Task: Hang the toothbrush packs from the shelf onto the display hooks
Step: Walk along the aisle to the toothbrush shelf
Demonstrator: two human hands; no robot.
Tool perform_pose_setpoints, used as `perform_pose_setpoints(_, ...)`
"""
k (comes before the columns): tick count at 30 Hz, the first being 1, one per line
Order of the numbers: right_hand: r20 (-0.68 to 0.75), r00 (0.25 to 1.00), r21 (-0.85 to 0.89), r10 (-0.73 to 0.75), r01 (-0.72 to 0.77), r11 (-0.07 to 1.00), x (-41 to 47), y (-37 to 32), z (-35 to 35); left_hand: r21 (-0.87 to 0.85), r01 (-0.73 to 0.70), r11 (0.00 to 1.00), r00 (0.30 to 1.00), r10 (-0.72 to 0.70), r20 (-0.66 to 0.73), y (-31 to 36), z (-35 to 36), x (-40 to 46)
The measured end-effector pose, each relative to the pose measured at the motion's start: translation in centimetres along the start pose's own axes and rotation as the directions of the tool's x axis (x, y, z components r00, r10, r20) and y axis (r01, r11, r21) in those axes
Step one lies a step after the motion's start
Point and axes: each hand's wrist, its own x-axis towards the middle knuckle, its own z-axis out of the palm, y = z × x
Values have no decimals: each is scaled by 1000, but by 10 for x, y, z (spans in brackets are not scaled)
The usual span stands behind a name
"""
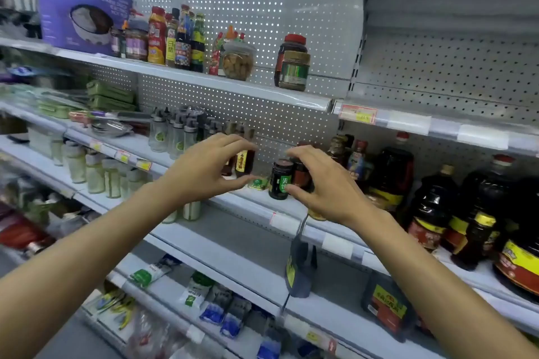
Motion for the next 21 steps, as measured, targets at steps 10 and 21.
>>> perform_pose_setpoints(10,68,993,53,-93,89,995,39,-15,63,57,141,988,989,-144,38,-59,17,-58)
perform_pose_setpoints(21,95,991,118,-89,78,990,133,-62,176,66,147,987,982,-154,112,-200,26,-96)
